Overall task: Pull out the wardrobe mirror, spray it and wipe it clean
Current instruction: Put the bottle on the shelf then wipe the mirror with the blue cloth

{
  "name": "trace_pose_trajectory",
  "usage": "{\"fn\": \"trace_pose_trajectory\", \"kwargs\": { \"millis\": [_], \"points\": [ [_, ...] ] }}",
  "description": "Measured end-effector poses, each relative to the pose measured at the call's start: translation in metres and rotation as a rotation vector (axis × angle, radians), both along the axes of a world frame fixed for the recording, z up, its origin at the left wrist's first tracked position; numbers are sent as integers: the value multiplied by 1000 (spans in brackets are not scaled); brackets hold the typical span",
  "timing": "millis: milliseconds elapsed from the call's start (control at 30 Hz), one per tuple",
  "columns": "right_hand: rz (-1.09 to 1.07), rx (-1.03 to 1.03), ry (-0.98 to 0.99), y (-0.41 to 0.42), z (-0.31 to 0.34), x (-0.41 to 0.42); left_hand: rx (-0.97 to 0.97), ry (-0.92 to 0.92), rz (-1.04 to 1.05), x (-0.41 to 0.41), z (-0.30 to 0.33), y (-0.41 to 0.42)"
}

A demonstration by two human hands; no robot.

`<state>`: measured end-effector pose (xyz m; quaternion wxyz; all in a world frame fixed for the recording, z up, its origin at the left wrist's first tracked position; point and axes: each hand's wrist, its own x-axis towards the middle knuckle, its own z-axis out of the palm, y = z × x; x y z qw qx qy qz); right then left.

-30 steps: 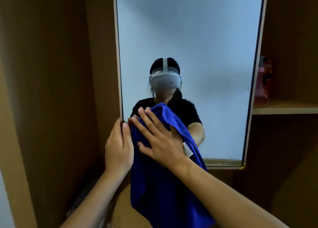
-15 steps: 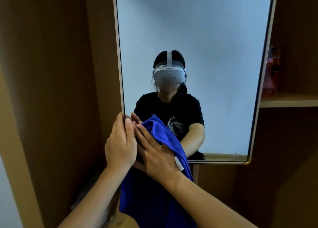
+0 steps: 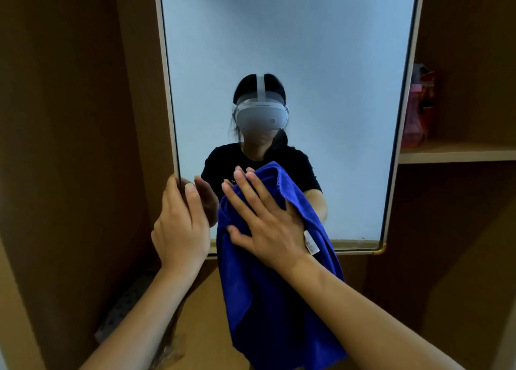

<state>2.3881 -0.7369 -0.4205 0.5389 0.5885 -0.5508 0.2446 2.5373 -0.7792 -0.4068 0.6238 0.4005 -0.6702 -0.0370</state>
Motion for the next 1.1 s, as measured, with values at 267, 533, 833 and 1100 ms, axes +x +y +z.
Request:
{"fn": "trace_pose_trajectory", "kwargs": {
  "millis": [267, 533, 833, 1100],
  "points": [
    [22, 3, 33, 7, -14, -15, -19, 75, 52, -15, -2, 4],
    [-78, -35, -86, 38, -27, -68, -26, 170, 58, -30, -3, 9],
    [-166, -41, -101, 64, -27, -119, -32, 187, 101, -34, -5, 11],
    [-161, -37, -120, 64, -25, -119, -284, -191, 180, -54, 14, 27]
  ]
}}
